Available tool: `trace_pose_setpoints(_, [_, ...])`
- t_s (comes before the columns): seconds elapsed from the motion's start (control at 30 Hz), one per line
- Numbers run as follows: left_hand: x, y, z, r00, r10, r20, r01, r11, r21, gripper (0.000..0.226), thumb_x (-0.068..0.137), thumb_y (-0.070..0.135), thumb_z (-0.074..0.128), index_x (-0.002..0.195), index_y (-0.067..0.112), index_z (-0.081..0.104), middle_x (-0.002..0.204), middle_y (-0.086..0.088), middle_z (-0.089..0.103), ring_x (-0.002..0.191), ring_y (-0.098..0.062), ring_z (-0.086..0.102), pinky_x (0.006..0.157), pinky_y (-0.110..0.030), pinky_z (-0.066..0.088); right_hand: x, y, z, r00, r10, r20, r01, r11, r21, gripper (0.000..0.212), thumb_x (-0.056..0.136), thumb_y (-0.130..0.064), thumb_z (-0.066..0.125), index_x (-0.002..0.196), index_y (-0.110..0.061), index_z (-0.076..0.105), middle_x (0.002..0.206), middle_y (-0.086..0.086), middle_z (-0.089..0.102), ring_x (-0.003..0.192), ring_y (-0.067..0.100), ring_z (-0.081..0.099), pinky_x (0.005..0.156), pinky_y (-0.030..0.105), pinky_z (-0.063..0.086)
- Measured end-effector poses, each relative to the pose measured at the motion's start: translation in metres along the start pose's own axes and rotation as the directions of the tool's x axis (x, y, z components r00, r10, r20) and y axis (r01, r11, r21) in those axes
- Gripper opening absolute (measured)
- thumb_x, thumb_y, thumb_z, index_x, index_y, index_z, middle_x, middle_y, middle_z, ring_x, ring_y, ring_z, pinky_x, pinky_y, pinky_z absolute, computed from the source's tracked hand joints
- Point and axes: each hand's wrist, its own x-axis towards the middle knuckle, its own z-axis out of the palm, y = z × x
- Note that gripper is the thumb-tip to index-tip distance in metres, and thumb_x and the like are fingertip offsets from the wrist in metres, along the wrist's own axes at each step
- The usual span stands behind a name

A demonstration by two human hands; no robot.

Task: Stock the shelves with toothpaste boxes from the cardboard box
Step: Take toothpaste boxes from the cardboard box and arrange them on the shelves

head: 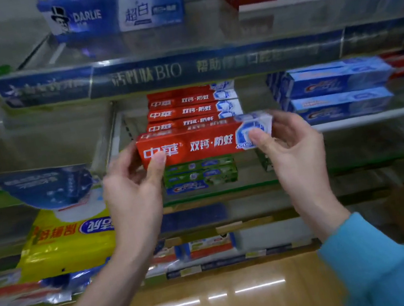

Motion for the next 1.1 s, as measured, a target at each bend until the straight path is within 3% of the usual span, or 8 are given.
trace_pose_setpoints(0.17, [0.047, -0.001, 0.041, 0.978, 0.126, -0.165, -0.114, 0.99, 0.079, 0.012, 0.09, 0.027, 0.075, 0.1, 0.029, 0.069, 0.093, 0.02, 0.071, 0.082, 0.007, 0.067, 0.082, -0.021, 0.054, 0.066, 0.007, 0.017, 0.979, -0.196, -0.049, 0.192, 0.978, -0.079, 0.02, 0.089, -0.021, 0.073, 0.106, -0.024, 0.065, 0.099, -0.009, 0.073, 0.094, 0.001, 0.069, 0.088, 0.031, 0.057])
trace_pose_setpoints(0.27, [0.088, -0.008, 0.054, 0.978, 0.166, -0.127, -0.154, 0.983, 0.099, 0.008, 0.088, 0.026, 0.074, 0.092, 0.029, 0.067, 0.089, 0.018, 0.071, 0.08, 0.004, 0.067, 0.081, -0.025, 0.055, 0.107, 0.018, 0.031, 0.97, -0.238, -0.059, 0.224, 0.958, -0.179, 0.015, 0.087, -0.018, 0.074, 0.1, -0.016, 0.066, 0.09, -0.013, 0.07, 0.083, -0.003, 0.068, 0.082, 0.024, 0.056])
trace_pose_setpoints(0.43, [0.131, -0.028, 0.063, 0.994, 0.072, -0.078, -0.059, 0.986, 0.156, 0.025, 0.083, 0.034, 0.073, 0.106, 0.023, 0.073, 0.096, 0.007, 0.076, 0.087, -0.01, 0.073, 0.09, -0.042, 0.06, 0.136, 0.043, 0.045, 0.962, -0.262, -0.077, 0.238, 0.944, -0.228, 0.024, 0.084, -0.023, 0.077, 0.106, -0.02, 0.067, 0.095, -0.011, 0.069, 0.087, 0.004, 0.068, 0.083, 0.025, 0.056])
trace_pose_setpoints(0.53, [0.134, -0.035, 0.065, 0.996, 0.081, -0.041, -0.075, 0.988, 0.135, 0.028, 0.086, 0.031, 0.073, 0.11, 0.016, 0.073, 0.098, 0.002, 0.076, 0.09, -0.013, 0.074, 0.089, -0.043, 0.06, 0.14, 0.046, 0.048, 0.96, -0.277, -0.039, 0.264, 0.943, -0.201, 0.023, 0.086, -0.021, 0.075, 0.107, -0.016, 0.066, 0.093, -0.013, 0.069, 0.088, 0.003, 0.068, 0.083, 0.025, 0.057])
trace_pose_setpoints(0.73, [0.145, -0.038, 0.064, 0.995, 0.075, -0.064, -0.066, 0.99, 0.124, 0.032, 0.08, 0.034, 0.071, 0.107, 0.016, 0.073, 0.097, 0.001, 0.077, 0.091, -0.015, 0.075, 0.087, -0.046, 0.06, 0.144, 0.052, 0.053, 0.96, -0.279, -0.024, 0.273, 0.952, -0.136, 0.033, 0.084, -0.024, 0.075, 0.113, -0.011, 0.067, 0.101, -0.004, 0.074, 0.094, 0.01, 0.071, 0.085, 0.038, 0.059])
trace_pose_setpoints(0.87, [0.151, -0.041, 0.064, 0.996, 0.041, -0.074, -0.034, 0.996, 0.087, 0.03, 0.077, 0.032, 0.072, 0.106, 0.022, 0.069, 0.099, 0.0, 0.077, 0.093, -0.015, 0.074, 0.09, -0.046, 0.06, 0.145, 0.055, 0.053, 0.963, -0.267, -0.025, 0.263, 0.959, -0.103, 0.035, 0.084, -0.02, 0.074, 0.116, -0.008, 0.066, 0.106, -0.002, 0.073, 0.098, 0.011, 0.071, 0.089, 0.038, 0.058])
trace_pose_setpoints(1.1, [0.153, -0.051, 0.065, 0.996, 0.047, -0.077, -0.039, 0.994, 0.101, 0.047, 0.077, 0.039, 0.071, 0.119, 0.021, 0.067, 0.104, 0.002, 0.077, 0.096, -0.016, 0.074, 0.09, -0.048, 0.059, 0.144, 0.055, 0.048, 0.972, -0.236, -0.008, 0.234, 0.967, -0.099, 0.034, 0.086, -0.011, 0.072, 0.119, -0.01, 0.066, 0.107, -0.003, 0.073, 0.1, 0.009, 0.07, 0.092, 0.035, 0.057])
